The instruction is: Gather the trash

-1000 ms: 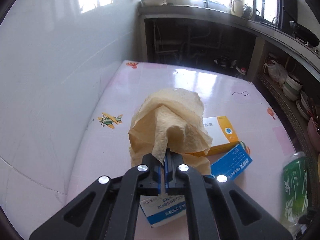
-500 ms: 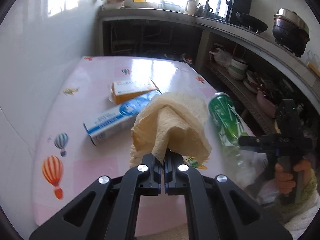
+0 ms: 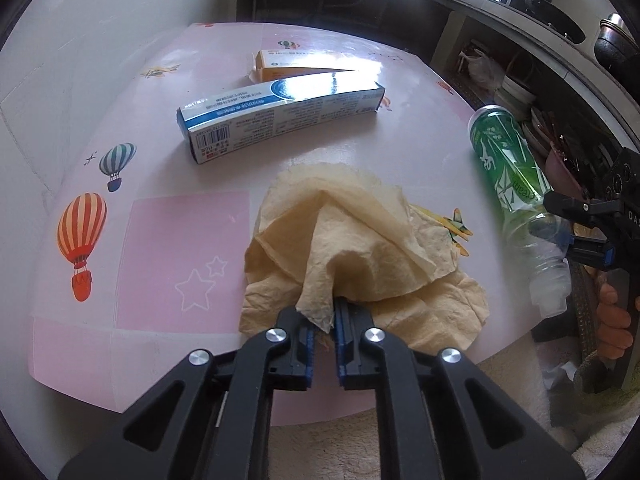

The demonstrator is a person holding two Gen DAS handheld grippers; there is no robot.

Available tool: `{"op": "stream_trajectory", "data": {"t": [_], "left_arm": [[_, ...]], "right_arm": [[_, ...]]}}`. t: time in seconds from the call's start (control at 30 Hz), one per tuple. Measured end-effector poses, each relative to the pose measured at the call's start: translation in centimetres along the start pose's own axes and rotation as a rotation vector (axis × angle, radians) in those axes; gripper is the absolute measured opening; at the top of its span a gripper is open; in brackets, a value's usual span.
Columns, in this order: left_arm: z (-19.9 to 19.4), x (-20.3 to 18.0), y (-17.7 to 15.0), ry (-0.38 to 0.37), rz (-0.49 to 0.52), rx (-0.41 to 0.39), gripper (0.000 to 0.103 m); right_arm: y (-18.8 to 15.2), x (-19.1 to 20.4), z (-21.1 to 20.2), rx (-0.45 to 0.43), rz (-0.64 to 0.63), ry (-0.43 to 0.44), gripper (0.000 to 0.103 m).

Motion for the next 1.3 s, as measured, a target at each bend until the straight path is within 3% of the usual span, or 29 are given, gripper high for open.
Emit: {"op": "stream_trajectory", "data": {"t": [0.03,0.1,0.2,0.4,0.5,0.67,0.9,1.13,1.3], "left_arm": [[-0.1,0.1,0.1,-0.002,0.000,0.001,0.023],[-0.7,0.3,0.2,-0.010,0.001,-0.012,0.045],[-2.3,0.2,0.5,-0.033,0.026,-0.046,0.063],[-3.4,-0.7,1.7,-0.103,-0.001,-0.084,0.079],[-2.1,-1.3,2.1,-0.126,-0.040,-0.066,0.080],[0.1,-1.8,2.3,-0.083,-0.057,-0.058,0.081],[1.8,-4.7,-0.1,-0.041,0.149,-0.018,0.083],[3.1,-5.3,-0.5,-0.030,0.174,0.015,0.085],[3.6,-6.0,-1.4,0.036,0.261,-0.004,0.086]], "right_arm": [[0.0,0.0,-0.1,0.001,0.000,0.000,0.067],[0.0,0.0,-0.2,0.002,-0.003,-0.001,0.067],[0.0,0.0,-0.1,0.003,-0.004,0.000,0.067],[0.0,-0.1,-0.1,0.002,-0.008,0.001,0.067],[0.0,-0.2,-0.3,0.001,-0.002,0.007,0.067],[0.0,-0.4,-0.4,0.003,-0.003,0.005,0.067],[0.0,-0.4,-0.4,0.001,-0.001,0.011,0.067],[-0.2,-0.4,-0.1,0.003,0.006,0.023,0.067],[-0.2,-0.2,0.2,0.005,0.006,0.027,0.067]]}}
Point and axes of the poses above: each gripper's, at about its wrist camera, not at the fingertips, and z roughly the way its jaws point, x to its left, y to its top, the point moved 9 cm from there along z, roughly the way its jaws point, and after that the axes turned 14 degrees about -z, right-handed, at the moved point
